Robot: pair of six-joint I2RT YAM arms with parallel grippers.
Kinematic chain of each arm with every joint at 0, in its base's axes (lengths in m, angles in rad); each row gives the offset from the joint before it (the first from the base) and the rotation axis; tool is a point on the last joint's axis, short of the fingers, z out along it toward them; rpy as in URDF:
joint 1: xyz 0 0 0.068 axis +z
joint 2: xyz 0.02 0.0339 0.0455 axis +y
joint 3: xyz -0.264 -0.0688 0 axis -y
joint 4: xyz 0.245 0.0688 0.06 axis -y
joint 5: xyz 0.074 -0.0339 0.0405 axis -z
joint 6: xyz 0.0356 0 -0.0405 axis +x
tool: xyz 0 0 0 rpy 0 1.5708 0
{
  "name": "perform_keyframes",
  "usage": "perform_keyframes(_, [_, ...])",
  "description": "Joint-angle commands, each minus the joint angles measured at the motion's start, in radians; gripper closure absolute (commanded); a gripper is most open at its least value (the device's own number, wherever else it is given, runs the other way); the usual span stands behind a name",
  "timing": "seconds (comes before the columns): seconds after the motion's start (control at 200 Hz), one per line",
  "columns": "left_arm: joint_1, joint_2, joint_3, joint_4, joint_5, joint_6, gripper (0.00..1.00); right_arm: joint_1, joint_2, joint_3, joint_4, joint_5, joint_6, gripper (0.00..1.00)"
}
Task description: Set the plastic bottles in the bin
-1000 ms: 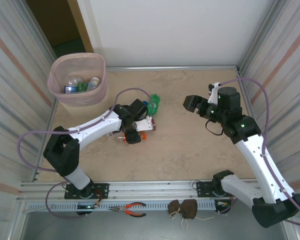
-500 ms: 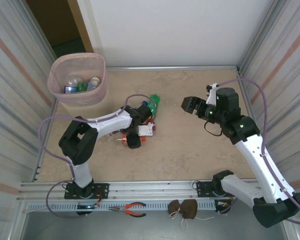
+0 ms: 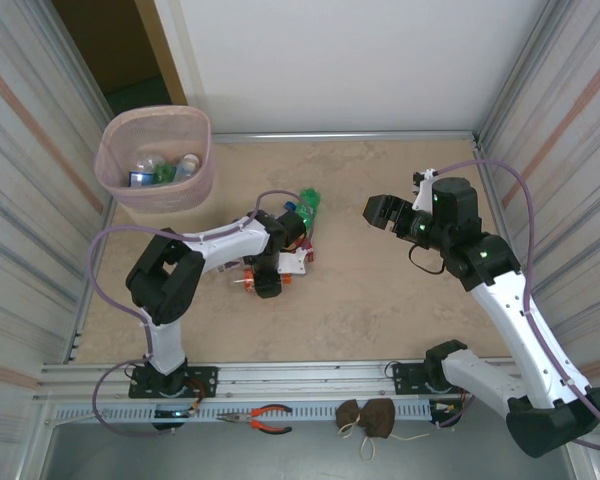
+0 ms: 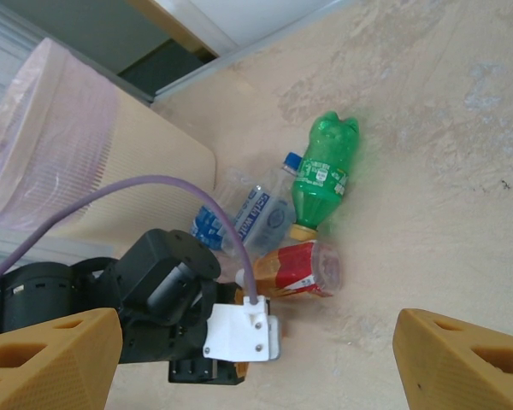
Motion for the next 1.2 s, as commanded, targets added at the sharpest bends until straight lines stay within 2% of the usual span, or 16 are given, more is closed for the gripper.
perform_keyframes(0.0, [-0.006,-0.009,0.027,-0.044,0.014,-0.003,0.44,0.006,-0.016,-0.012,-0.011,0.008,-0.001,0.18])
perform_keyframes(0.235, [-0.007,-0.1,0.034,-0.052,0.068,-0.008,0.5,0.006,-0.026,-0.011,-0.021,0.022,-0.002,0.18])
perform_keyframes(0.391, [-0.006,-0.176,0.058,-0.063,0.142,-0.009,0.52,0.007,-0.032,-0.009,-0.023,0.037,-0.001,0.18])
perform_keyframes(0.641, [0.023,-0.27,0.191,-0.118,0.235,-0.034,0.52,0.006,-0.002,0.049,-0.046,0.054,-0.007,0.18])
perform_keyframes(0.882, [0.149,-0.39,0.295,-0.035,0.386,-0.133,0.53,-0.001,0.034,0.122,-0.062,0.049,-0.007,0.18])
perform_keyframes(1.197, [0.365,-0.507,0.42,0.137,0.526,-0.367,0.54,-0.002,0.102,0.186,-0.062,0.022,0.003,0.19])
